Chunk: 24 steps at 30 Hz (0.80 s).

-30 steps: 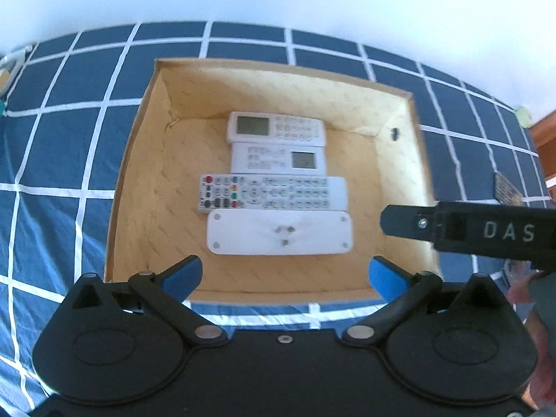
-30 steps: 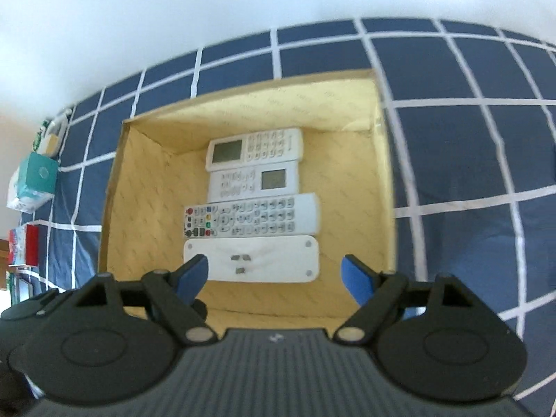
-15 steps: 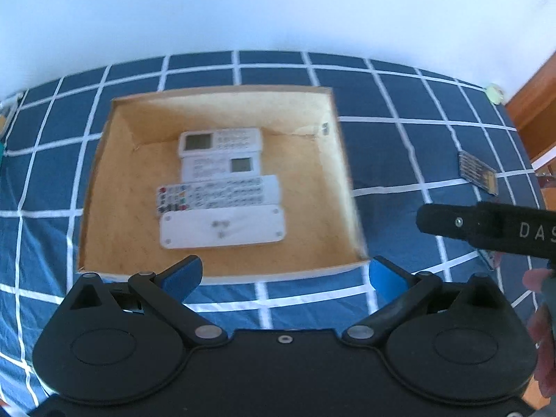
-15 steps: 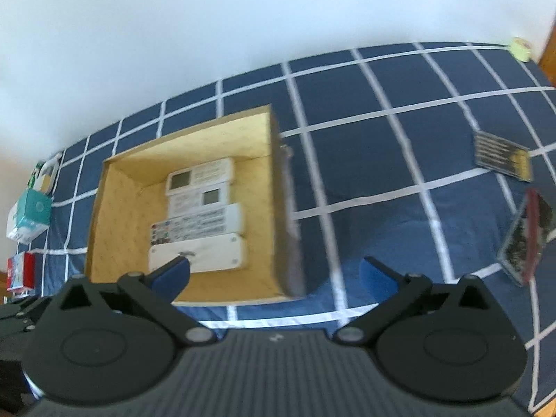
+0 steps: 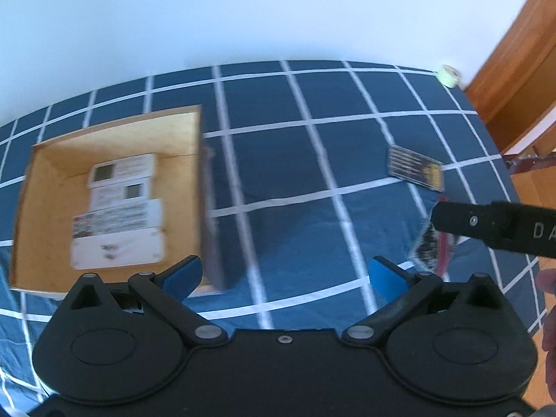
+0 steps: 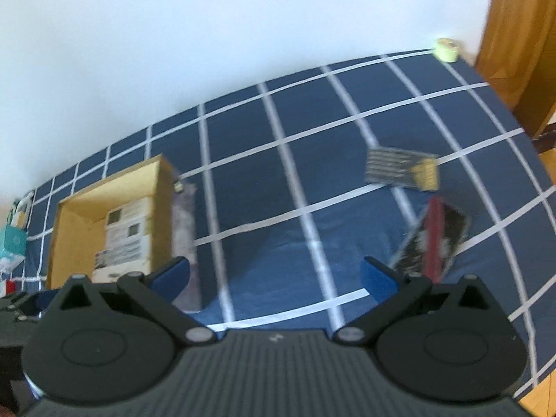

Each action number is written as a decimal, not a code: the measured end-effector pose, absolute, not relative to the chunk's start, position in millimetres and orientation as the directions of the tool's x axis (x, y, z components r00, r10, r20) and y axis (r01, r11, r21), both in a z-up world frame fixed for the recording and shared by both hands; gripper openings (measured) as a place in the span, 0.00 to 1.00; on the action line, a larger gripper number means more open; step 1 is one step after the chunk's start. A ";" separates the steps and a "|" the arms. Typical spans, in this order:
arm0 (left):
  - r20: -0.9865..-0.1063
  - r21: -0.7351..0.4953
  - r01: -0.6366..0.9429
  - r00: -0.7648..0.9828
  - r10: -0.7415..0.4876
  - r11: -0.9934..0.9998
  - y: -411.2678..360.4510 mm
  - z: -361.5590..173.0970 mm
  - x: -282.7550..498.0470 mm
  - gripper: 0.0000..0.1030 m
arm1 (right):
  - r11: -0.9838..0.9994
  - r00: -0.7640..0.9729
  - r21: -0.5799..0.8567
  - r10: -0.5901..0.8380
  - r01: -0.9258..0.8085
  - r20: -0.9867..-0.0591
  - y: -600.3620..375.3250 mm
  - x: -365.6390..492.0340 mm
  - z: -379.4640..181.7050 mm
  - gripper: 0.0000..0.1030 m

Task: Organize objects
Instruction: 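Move the right gripper over the clear screwdriver set case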

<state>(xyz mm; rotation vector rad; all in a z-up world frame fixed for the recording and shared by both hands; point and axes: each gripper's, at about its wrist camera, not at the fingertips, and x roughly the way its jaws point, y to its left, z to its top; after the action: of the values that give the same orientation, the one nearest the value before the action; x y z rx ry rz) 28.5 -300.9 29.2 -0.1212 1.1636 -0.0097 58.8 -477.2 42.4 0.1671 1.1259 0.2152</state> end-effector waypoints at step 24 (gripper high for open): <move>-0.933 -0.033 0.028 0.358 -0.041 0.999 -440.5 -8.0 119.0 1.00 | 0.965 0.411 0.261 0.234 0.011 -0.881 -630.5 146.0 5.3 1.00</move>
<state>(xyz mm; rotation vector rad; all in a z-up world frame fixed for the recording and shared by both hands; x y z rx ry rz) 119.0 -440.5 -8.0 -0.0122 1.2038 -0.0443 146.0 -630.5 5.3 0.2410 1.1422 0.1419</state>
